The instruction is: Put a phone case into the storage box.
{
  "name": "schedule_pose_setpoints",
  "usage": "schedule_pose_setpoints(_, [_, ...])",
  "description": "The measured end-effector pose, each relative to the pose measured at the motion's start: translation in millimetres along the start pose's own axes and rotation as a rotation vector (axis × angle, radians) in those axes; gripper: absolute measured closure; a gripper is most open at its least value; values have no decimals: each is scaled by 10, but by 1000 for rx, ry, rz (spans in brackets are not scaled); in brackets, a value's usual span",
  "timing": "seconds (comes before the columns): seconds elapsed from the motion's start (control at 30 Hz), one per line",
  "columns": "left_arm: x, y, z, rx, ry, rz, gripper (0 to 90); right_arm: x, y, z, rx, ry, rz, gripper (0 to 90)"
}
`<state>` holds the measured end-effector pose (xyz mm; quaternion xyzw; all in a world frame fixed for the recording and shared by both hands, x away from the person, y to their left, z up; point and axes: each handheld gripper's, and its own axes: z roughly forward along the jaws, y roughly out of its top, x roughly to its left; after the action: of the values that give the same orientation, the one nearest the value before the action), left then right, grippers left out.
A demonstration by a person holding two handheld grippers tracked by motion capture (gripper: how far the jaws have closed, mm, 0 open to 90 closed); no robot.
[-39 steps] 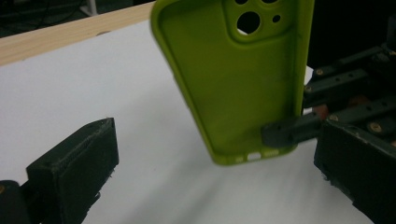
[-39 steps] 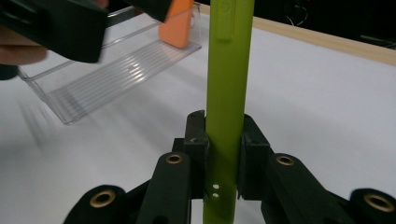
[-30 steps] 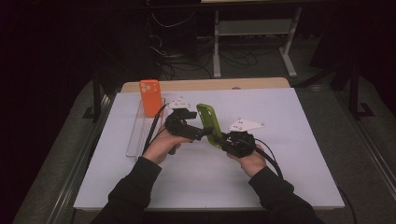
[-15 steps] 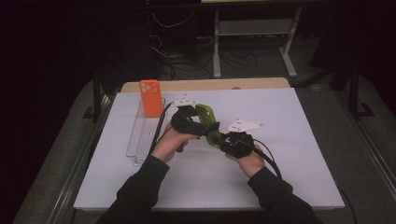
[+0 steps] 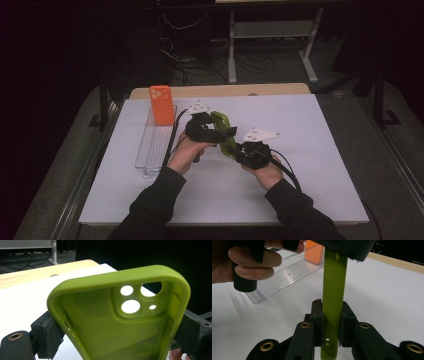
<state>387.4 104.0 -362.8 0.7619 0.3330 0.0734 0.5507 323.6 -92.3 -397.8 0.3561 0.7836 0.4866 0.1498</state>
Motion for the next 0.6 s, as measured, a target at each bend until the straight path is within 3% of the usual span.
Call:
schedule_pose_setpoints(0.13, [-17,-3,9,-17,1,4,106,-5,-3,0,1,-7,-7,756])
schedule_pose_setpoints(0.4, [-35,0,8,5,3,-7,125,0,-6,5,19,-11,-5,747])
schedule_pose_setpoints(0.47, [-46,1,14,8,7,11,129,-7,-10,16,24,-1,-16,692])
schedule_pose_setpoints(0.6, [-36,10,5,15,18,18,130,1,-11,21,31,14,-25,490])
